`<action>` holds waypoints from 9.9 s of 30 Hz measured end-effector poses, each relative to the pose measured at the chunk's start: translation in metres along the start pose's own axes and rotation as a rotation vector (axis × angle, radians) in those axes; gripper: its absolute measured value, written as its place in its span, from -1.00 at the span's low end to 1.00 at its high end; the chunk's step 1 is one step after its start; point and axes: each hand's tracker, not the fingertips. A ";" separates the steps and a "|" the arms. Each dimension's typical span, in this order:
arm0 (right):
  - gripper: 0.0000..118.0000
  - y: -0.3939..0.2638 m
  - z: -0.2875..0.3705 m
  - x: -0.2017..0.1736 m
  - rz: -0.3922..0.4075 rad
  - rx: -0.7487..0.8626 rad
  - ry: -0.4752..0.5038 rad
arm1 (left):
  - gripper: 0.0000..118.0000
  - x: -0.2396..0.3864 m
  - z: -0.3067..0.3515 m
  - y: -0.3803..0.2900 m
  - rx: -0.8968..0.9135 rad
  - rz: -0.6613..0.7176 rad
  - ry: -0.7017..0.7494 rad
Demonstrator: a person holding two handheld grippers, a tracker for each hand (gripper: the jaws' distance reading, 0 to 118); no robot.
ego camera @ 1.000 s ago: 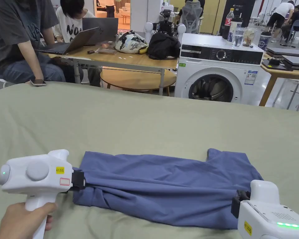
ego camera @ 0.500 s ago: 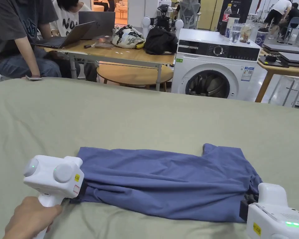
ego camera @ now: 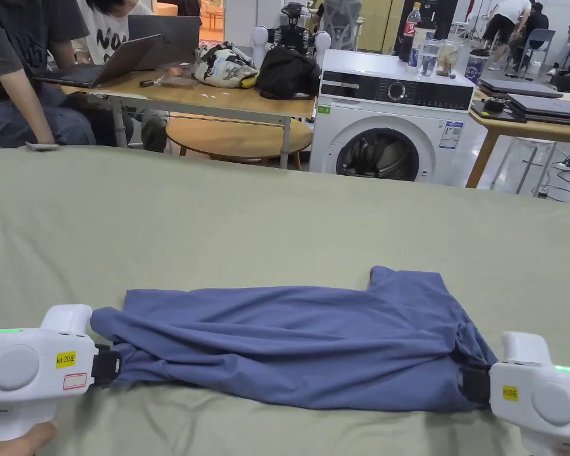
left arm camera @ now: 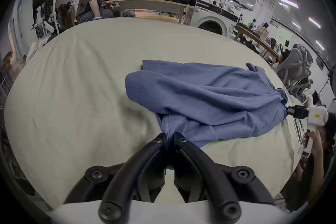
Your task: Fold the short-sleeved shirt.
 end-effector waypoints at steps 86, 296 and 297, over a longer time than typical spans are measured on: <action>-1.00 -0.020 0.063 -0.122 0.010 0.345 0.031 | 0.04 -0.016 -0.090 0.128 -0.262 0.024 0.111; -1.00 -0.058 0.092 -0.130 0.036 0.439 0.076 | -0.94 0.145 -0.046 -0.027 -0.437 0.139 -0.587; -1.00 -0.059 0.092 -0.129 0.033 0.438 0.077 | -0.94 0.150 -0.052 -0.032 -0.445 0.148 -0.648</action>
